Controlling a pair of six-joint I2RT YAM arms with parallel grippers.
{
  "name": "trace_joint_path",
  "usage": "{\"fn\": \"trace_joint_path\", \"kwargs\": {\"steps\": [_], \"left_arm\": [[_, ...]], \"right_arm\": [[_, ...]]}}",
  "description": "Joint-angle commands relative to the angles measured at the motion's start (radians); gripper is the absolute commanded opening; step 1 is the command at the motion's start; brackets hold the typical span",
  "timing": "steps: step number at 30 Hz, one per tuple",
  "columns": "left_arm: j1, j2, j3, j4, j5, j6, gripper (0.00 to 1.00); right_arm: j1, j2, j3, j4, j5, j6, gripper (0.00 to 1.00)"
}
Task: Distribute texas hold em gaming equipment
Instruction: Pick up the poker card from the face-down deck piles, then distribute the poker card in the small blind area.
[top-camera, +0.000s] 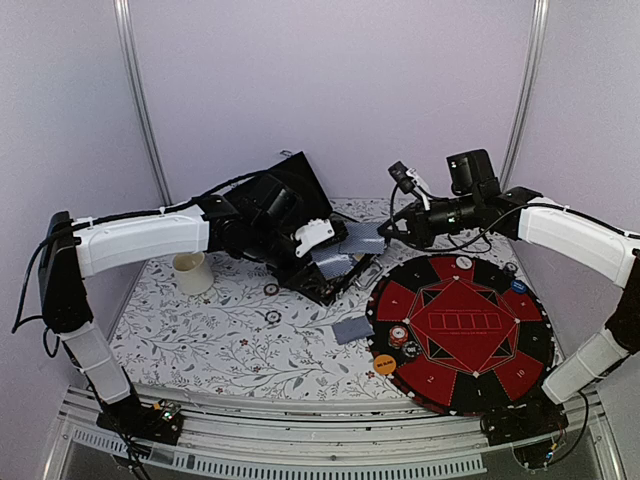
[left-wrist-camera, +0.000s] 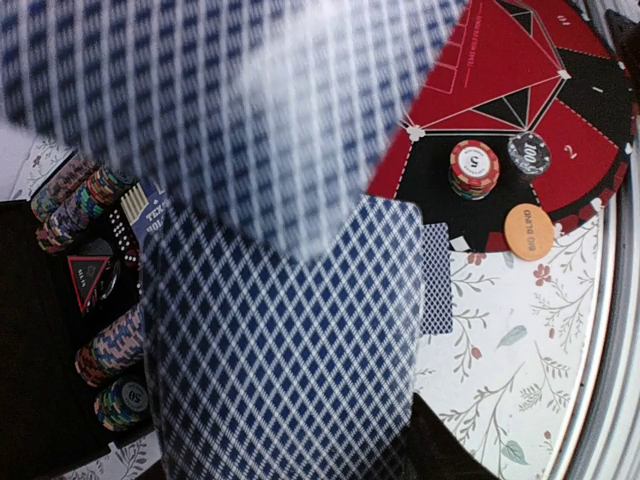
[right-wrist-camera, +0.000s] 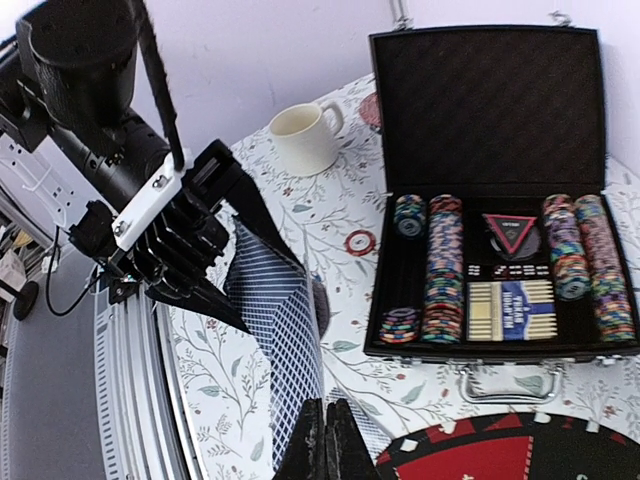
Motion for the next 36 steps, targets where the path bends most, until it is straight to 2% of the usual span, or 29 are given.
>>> {"fn": "trace_joint_path", "kwargs": {"steps": [1,7,12,15,21,27,36], "left_arm": [[0.011,-0.016,-0.009,0.023,0.011,0.012,0.51],[0.011,-0.016,-0.009,0.023,0.014,0.012,0.51],[0.014,-0.022,-0.007,0.021,0.021,0.015,0.51],[0.014,-0.029,-0.01,0.022,0.027,0.016,0.51],[0.016,-0.028,-0.013,0.022,0.053,0.013,0.51],[0.026,-0.04,-0.03,0.029,0.062,0.018,0.51],[0.038,-0.047,-0.034,0.036,0.082,0.016,0.51]], "right_arm": [[-0.083,-0.074,0.002,-0.053,-0.024,-0.019,0.02],[-0.255,-0.138,0.026,-0.187,0.029,-0.045,0.02],[-0.443,-0.122,0.096,-0.433,0.18,-0.18,0.02],[-0.516,-0.134,0.059,-0.472,0.313,-0.28,0.02],[-0.552,-0.152,-0.076,-0.533,0.475,-0.463,0.02],[-0.629,-0.153,-0.155,-0.612,0.653,-0.507,0.01],[-0.693,-0.041,-0.219,-0.667,0.7,-0.582,0.01]]}}
